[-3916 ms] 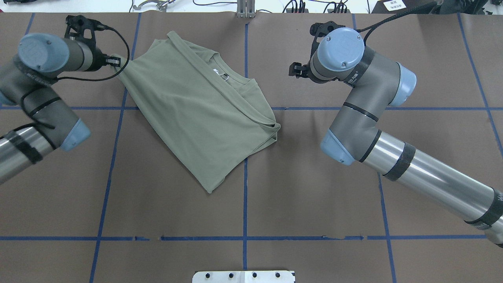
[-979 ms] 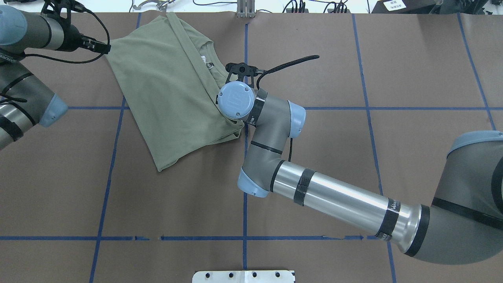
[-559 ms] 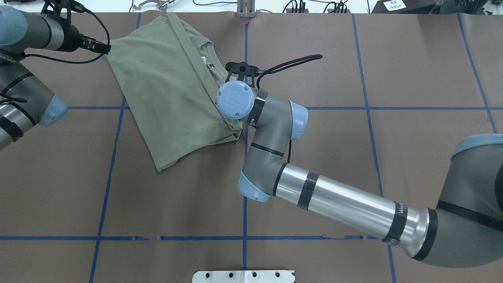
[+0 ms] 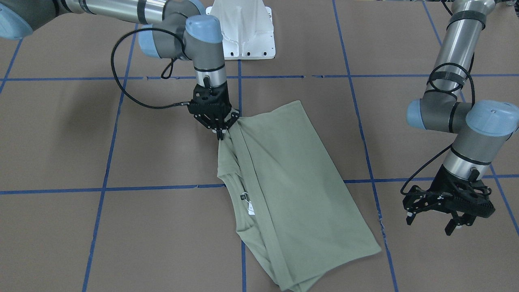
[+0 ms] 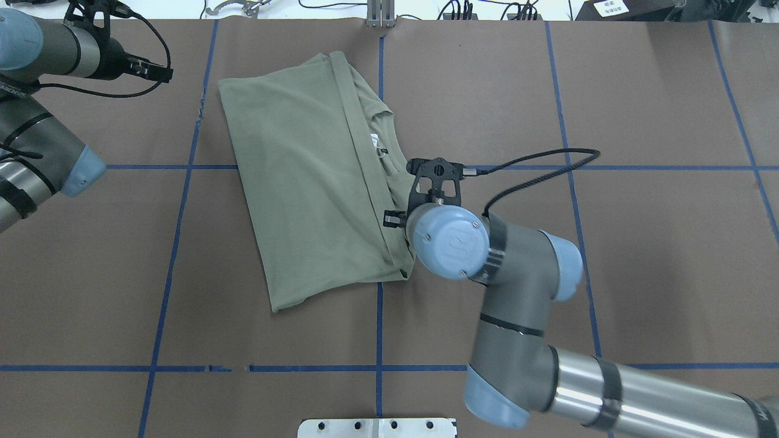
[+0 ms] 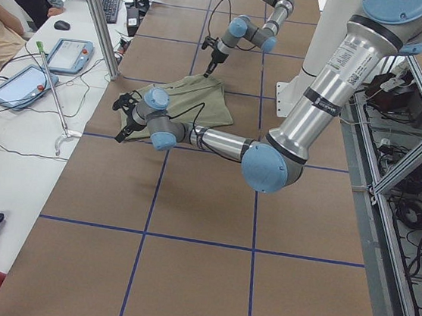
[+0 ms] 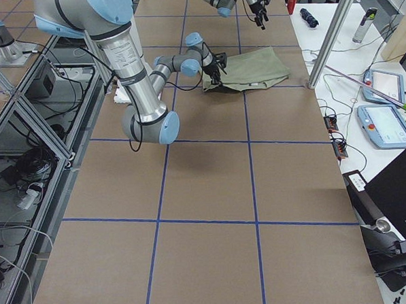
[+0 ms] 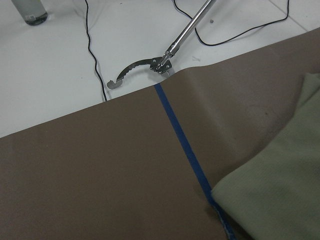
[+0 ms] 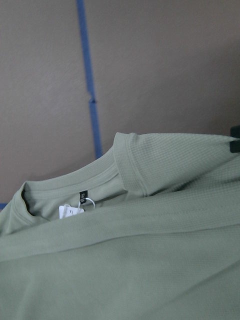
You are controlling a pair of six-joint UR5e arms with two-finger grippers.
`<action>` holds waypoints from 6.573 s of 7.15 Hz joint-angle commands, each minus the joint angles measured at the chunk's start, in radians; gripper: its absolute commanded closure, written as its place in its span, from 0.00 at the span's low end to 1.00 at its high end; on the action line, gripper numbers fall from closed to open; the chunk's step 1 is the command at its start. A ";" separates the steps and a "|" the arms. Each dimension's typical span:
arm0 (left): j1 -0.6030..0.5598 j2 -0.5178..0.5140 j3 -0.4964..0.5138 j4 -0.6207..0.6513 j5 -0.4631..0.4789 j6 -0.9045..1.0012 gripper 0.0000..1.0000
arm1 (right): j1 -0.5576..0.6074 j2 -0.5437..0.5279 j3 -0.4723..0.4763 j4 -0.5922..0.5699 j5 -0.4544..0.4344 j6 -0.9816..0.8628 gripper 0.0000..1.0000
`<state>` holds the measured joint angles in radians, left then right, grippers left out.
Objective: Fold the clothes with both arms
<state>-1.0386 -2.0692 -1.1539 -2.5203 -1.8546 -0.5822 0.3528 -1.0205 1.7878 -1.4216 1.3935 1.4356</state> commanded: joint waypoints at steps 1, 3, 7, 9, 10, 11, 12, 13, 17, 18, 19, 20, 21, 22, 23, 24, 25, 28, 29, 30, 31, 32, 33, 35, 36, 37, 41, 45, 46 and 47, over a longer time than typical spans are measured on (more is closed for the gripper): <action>0.003 0.000 -0.001 0.000 0.000 -0.001 0.00 | -0.169 -0.197 0.231 -0.048 -0.139 0.106 1.00; 0.005 -0.002 -0.004 0.000 0.000 -0.002 0.00 | -0.238 -0.223 0.235 -0.048 -0.197 0.163 1.00; 0.006 -0.002 -0.006 0.000 0.000 0.001 0.00 | -0.296 -0.219 0.239 -0.059 -0.269 0.172 0.01; 0.006 -0.002 -0.009 0.000 0.000 -0.001 0.00 | -0.229 -0.134 0.202 -0.121 -0.187 0.014 0.00; 0.006 -0.002 -0.009 0.000 0.000 -0.001 0.00 | -0.165 -0.091 0.165 -0.160 -0.095 -0.029 0.00; 0.005 -0.002 -0.007 0.000 0.000 -0.001 0.00 | -0.141 -0.034 0.110 -0.175 -0.047 -0.085 0.00; 0.006 -0.002 -0.006 0.000 0.000 -0.001 0.00 | -0.140 -0.029 0.105 -0.177 0.008 -0.162 0.00; 0.009 -0.002 -0.003 0.000 0.000 -0.001 0.00 | -0.140 -0.029 0.110 -0.201 0.075 -0.270 0.00; 0.023 0.000 0.000 0.000 0.000 -0.002 0.00 | -0.149 -0.030 0.127 -0.270 0.131 -0.434 0.44; 0.023 0.001 0.000 0.000 0.000 -0.002 0.00 | -0.153 -0.027 0.127 -0.270 0.131 -0.434 0.54; 0.023 0.001 0.000 0.000 0.000 -0.002 0.00 | -0.166 -0.027 0.127 -0.270 0.131 -0.434 0.57; 0.023 0.001 0.000 0.000 0.000 -0.002 0.00 | -0.179 -0.026 0.125 -0.270 0.131 -0.434 0.56; 0.023 0.001 0.002 0.000 0.000 -0.002 0.00 | -0.186 -0.026 0.124 -0.269 0.131 -0.434 0.55; 0.023 0.001 0.002 0.000 0.000 -0.002 0.00 | -0.186 -0.030 0.124 -0.269 0.131 -0.434 0.55; 0.023 0.001 0.002 0.000 0.000 -0.002 0.00 | -0.187 -0.035 0.122 -0.269 0.131 -0.434 0.55; 0.023 0.001 0.002 0.000 0.000 -0.002 0.00 | -0.187 -0.035 0.122 -0.269 0.131 -0.434 0.56; 0.023 0.001 0.002 0.000 0.000 -0.002 0.00 | -0.187 -0.035 0.122 -0.269 0.128 -0.434 0.81; 0.025 0.001 0.002 0.000 0.000 -0.002 0.00 | -0.180 -0.036 0.127 -0.272 0.119 -0.431 1.00; 0.031 0.001 0.000 0.000 0.000 -0.002 0.00 | -0.169 -0.049 0.149 -0.273 0.119 -0.431 1.00; 0.032 0.001 0.000 0.000 0.000 -0.011 0.00 | -0.164 -0.085 0.201 -0.280 0.119 -0.416 1.00; 0.032 0.001 0.000 0.000 0.000 -0.016 0.00 | -0.164 -0.143 0.228 -0.277 0.110 -0.376 1.00; 0.032 0.001 0.000 0.000 0.000 -0.016 0.00 | -0.187 -0.177 0.228 -0.269 0.073 -0.225 1.00; 0.032 0.001 0.000 0.000 0.000 -0.016 0.00 | -0.221 -0.179 0.228 -0.269 0.044 -0.083 1.00; 0.038 0.001 0.000 0.000 0.000 -0.016 0.00 | -0.282 -0.174 0.226 -0.267 -0.022 0.062 0.68; 0.038 0.001 -0.001 0.000 0.000 -0.016 0.00 | -0.316 -0.176 0.225 -0.267 -0.084 0.104 0.24; 0.040 0.001 -0.001 0.000 0.000 -0.016 0.00 | -0.319 -0.165 0.226 -0.267 -0.117 0.104 0.00; 0.048 0.001 -0.003 0.000 0.000 -0.018 0.00 | -0.056 0.003 0.138 -0.266 0.058 -0.197 0.00; 0.054 0.001 -0.004 0.000 0.000 -0.031 0.00 | 0.071 0.153 -0.178 -0.168 0.171 -0.377 0.00; 0.055 0.000 -0.004 0.000 0.000 -0.044 0.00 | 0.071 0.136 -0.191 -0.169 0.170 -0.411 0.00; 0.061 0.001 -0.003 -0.002 0.000 -0.044 0.00 | 0.071 0.108 -0.191 -0.168 0.173 -0.414 0.00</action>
<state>-0.9827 -2.0687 -1.1579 -2.5207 -1.8546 -0.6204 0.4219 -0.8834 1.6084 -1.5973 1.5626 1.0411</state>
